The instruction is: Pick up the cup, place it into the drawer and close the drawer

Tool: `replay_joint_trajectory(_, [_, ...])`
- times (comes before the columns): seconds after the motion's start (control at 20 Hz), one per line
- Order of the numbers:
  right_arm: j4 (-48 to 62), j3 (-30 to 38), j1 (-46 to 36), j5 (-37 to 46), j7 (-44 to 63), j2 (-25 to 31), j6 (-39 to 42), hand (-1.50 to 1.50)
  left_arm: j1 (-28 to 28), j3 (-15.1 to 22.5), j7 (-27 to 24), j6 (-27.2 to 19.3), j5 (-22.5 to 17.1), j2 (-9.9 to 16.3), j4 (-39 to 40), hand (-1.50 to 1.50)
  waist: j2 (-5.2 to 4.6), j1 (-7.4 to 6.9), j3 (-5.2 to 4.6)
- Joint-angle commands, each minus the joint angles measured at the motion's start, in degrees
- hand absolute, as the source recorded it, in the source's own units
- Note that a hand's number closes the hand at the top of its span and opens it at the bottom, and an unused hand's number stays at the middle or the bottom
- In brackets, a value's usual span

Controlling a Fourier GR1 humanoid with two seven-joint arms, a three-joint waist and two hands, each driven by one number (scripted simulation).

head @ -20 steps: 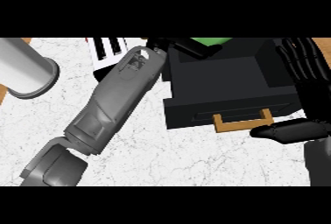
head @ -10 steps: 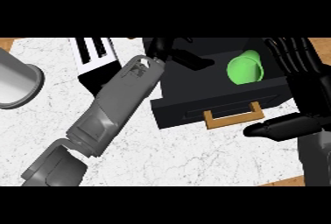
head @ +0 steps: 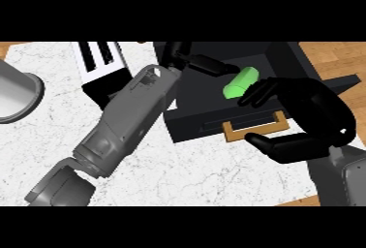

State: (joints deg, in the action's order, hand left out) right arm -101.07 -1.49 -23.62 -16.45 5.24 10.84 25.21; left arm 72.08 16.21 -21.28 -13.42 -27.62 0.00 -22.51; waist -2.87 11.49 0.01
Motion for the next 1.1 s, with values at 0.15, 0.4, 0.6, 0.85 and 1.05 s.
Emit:
replay_joint_trajectory(0.15, [0.0, -6.8, 1.5, 1.0, 6.6, 8.9, 11.8, 1.50, 1.3, -3.0, -4.9, -3.1, -6.7, 0.0, -1.1, -1.50, 1.17, -2.81, -0.07])
replay_joint_trajectory(0.4, [-2.2, -10.6, 4.2, 11.2, 8.4, 10.5, 10.2, -1.50, 1.0, -1.4, -6.4, -5.1, -8.5, 0.0, 0.6, -1.50, 1.77, -5.48, 0.00])
replay_joint_trajectory(0.6, [-0.9, -11.0, 7.7, 24.8, 1.0, 14.6, 8.6, -1.50, -1.2, -3.6, -9.8, -1.9, -8.9, 0.0, 1.0, -1.50, 1.86, -8.58, 0.06])
replay_joint_trajectory(0.85, [12.1, -17.7, 7.7, 38.4, -4.3, 9.2, -0.6, -1.50, -1.8, -4.6, -10.3, -0.4, -9.5, 0.3, -0.8, -1.50, 2.09, -11.48, 0.06])
replay_joint_trajectory(1.05, [26.0, -19.4, 1.3, 42.4, -6.8, 7.1, -2.0, -1.50, -6.3, -4.6, -10.1, 1.0, -10.0, 1.2, -4.0, -1.50, 2.45, -13.52, 0.03])
